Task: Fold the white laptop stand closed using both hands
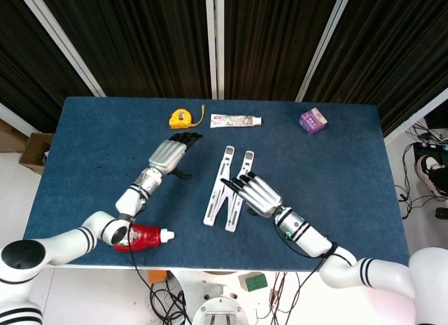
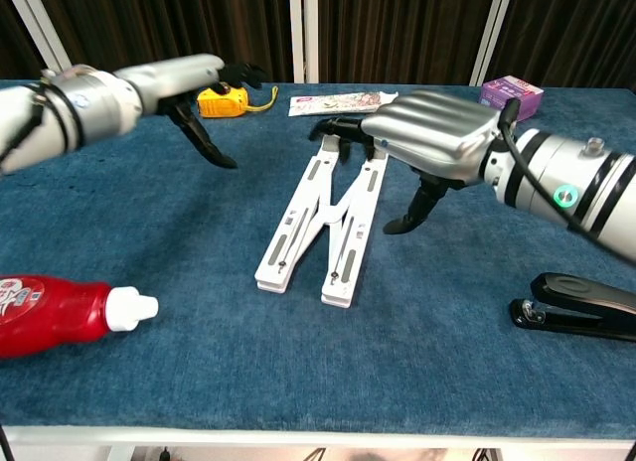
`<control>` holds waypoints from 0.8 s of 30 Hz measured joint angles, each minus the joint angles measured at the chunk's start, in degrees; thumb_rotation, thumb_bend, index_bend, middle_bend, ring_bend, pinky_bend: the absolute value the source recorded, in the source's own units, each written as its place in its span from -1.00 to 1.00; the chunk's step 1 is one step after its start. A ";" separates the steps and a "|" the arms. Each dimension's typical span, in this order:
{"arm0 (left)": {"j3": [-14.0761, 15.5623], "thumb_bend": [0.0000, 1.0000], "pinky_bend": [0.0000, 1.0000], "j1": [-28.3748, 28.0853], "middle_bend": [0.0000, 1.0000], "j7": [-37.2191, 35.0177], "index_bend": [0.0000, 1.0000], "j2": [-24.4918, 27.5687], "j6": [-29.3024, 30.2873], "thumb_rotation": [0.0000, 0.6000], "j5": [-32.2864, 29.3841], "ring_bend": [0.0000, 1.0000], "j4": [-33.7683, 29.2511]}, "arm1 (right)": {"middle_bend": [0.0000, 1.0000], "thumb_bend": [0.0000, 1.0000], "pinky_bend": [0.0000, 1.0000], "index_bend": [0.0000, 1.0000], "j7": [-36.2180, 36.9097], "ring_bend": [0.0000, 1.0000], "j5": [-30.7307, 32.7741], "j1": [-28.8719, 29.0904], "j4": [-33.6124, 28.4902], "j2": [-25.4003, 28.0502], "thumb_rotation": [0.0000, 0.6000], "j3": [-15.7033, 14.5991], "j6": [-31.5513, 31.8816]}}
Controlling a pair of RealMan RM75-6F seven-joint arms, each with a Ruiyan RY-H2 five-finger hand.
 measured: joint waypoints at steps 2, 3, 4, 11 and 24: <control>-0.13 -1.00 -0.76 2.15 -0.86 1.11 -0.84 3.31 2.30 1.00 -0.75 -0.86 -4.30 | -0.98 -1.00 -0.99 -1.00 -1.23 -1.00 1.30 1.93 -2.22 2.34 1.00 0.47 -4.37; -0.17 -1.00 -0.76 3.08 -0.86 1.58 -0.84 4.68 3.25 1.00 -1.09 -0.86 -6.04 | -0.99 -1.00 -1.00 -1.00 -1.89 -1.00 2.33 3.39 -2.96 3.11 1.00 0.83 -7.28; -0.17 -1.00 -0.76 4.33 -0.86 2.18 -0.84 6.48 4.42 1.00 -1.54 -0.86 -8.20 | -0.99 -1.00 -1.00 -1.00 -2.32 -1.00 3.12 4.57 -3.28 3.43 1.00 1.10 -9.41; 0.80 -1.00 -0.76 9.47 -0.86 4.26 -0.85 12.40 6.89 1.00 -4.45 -0.86 -14.50 | -0.98 -1.00 -1.00 -1.00 -5.81 -1.00 6.97 12.89 -0.10 2.15 1.00 2.03 -19.23; 1.06 -1.00 -0.76 11.52 -0.86 2.57 -0.85 13.39 7.71 1.00 -4.52 -0.86 -15.13 | -0.87 -1.00 -1.00 -1.00 -5.34 -1.00 7.80 16.10 5.67 -2.03 1.00 -0.25 -21.16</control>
